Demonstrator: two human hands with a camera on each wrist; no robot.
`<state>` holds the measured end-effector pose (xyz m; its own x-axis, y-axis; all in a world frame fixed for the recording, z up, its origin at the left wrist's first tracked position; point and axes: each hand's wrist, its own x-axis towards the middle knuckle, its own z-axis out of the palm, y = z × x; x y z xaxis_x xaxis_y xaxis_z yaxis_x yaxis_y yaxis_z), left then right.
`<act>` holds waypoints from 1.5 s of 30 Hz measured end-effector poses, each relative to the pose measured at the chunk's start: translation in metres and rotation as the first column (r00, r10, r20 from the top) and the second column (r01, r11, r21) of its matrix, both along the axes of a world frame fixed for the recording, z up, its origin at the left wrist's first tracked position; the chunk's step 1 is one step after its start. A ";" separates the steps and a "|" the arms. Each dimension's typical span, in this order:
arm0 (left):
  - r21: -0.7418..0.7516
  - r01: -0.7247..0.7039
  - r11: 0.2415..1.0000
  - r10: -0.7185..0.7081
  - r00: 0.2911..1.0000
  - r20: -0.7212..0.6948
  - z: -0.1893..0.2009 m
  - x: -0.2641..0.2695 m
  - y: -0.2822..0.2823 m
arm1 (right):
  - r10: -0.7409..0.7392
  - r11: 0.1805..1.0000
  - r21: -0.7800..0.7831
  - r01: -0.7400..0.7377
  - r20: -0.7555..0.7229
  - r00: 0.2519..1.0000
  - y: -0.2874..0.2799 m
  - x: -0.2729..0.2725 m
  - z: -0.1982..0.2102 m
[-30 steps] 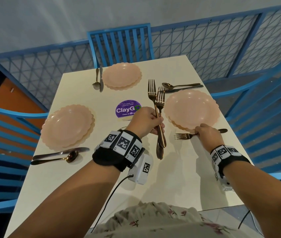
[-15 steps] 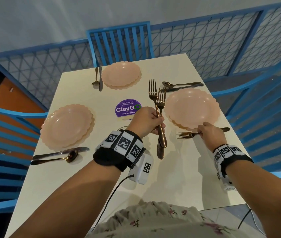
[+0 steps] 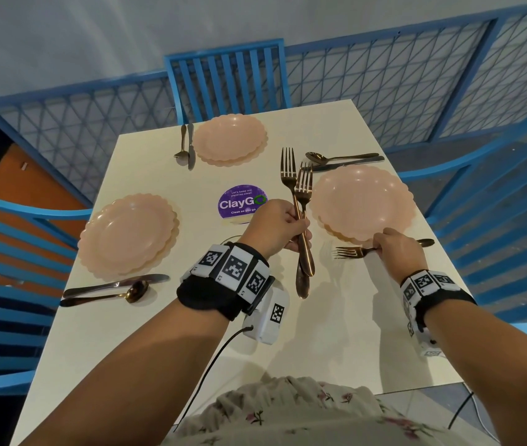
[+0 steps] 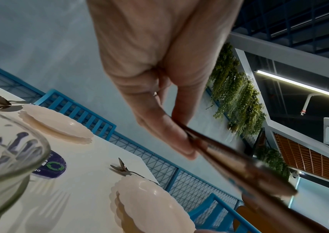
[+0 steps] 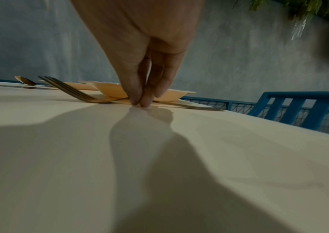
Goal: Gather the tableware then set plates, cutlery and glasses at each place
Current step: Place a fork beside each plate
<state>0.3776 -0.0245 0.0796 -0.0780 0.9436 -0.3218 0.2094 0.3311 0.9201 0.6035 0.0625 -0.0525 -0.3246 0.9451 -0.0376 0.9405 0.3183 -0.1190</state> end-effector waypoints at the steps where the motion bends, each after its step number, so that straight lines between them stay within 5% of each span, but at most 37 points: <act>1: 0.000 0.000 1.000 0.000 1.000 -0.003 0.000 0.000 0.000 | 0.000 1.000 0.003 0.000 -0.008 1.000 0.000 0.000 0.000; 9: 0.009 0.001 1.000 -0.001 1.000 -0.001 0.000 0.000 -0.001 | -0.014 1.000 -0.004 0.014 -0.026 1.000 -0.002 0.000 0.003; 15: 0.001 -0.004 1.000 0.004 1.000 0.031 0.001 -0.004 -0.003 | -0.063 0.996 0.038 0.078 -0.305 0.950 -0.009 -0.006 0.028; 18: -0.002 -0.002 1.000 0.002 0.998 0.063 0.002 -0.006 -0.005 | -0.088 0.995 -0.007 0.099 -0.533 0.841 -0.022 -0.031 0.060; 21: 0.010 -0.003 1.000 0.002 0.995 0.104 0.002 -0.006 -0.007 | -0.276 0.935 -0.354 -0.009 -0.746 0.606 -0.039 -0.063 0.094; 23: 0.034 -0.005 0.999 0.001 0.994 0.105 0.003 -0.007 -0.008 | -0.363 0.862 -0.485 -0.146 -0.792 0.491 -0.050 -0.082 0.110; 26: 0.067 0.001 0.998 -0.005 0.998 0.059 0.005 -0.012 -0.010 | -0.369 0.821 -0.502 -0.272 -0.830 0.418 -0.063 -0.104 0.126; 36: 0.055 -0.014 0.998 0.005 0.988 0.154 0.021 -0.059 -0.027 | -0.442 0.784 -0.524 -0.333 -0.847 0.295 -0.077 -0.152 0.142; 45: 0.027 -0.020 0.999 0.016 0.990 0.139 0.020 -0.130 -0.039 | -0.469 0.764 -0.566 -0.311 -0.817 0.335 -0.083 -0.206 0.145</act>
